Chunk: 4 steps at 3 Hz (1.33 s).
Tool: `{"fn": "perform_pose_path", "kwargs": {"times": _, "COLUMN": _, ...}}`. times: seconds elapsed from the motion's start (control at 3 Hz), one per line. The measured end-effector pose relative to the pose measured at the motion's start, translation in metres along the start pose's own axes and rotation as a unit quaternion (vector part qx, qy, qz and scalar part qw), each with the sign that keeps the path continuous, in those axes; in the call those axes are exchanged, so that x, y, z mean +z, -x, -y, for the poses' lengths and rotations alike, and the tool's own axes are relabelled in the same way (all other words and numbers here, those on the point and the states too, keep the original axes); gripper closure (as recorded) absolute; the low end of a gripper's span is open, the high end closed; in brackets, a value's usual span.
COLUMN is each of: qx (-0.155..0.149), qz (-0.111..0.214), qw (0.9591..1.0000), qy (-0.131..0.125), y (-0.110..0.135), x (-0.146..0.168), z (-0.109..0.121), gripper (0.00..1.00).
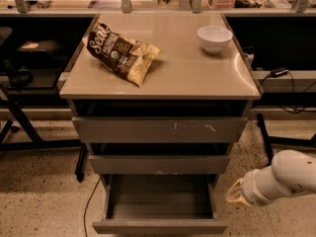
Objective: Close bottom drawer
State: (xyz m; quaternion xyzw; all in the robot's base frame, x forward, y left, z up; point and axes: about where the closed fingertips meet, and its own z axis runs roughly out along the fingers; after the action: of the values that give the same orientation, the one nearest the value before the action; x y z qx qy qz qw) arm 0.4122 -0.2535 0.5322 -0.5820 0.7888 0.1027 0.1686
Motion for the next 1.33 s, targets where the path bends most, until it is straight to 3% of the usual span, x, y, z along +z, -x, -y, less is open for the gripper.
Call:
{"fn": "perform_pose_path", "kwargs": {"times": 0.33, "qx": 0.037, "qz": 0.022, "qw": 0.9989, "qy": -0.019, "y": -0.035, "x": 0.062, "z": 0.017, "gripper": 1.00}}
{"fn": "perform_pose_path", "kwargs": {"times": 0.67, "qx": 0.074, "qz": 0.081, "qw": 0.9939, "qy": -0.009, "y": -0.070, "x": 0.140, "z": 0.029, "gripper": 1.00}}
{"fn": "perform_pose_path", "kwargs": {"times": 1.33, "qx": 0.065, "qz": 0.084, "qw": 0.9944, "qy": 0.002, "y": -0.065, "x": 0.160, "z": 0.019, "gripper": 1.00}}
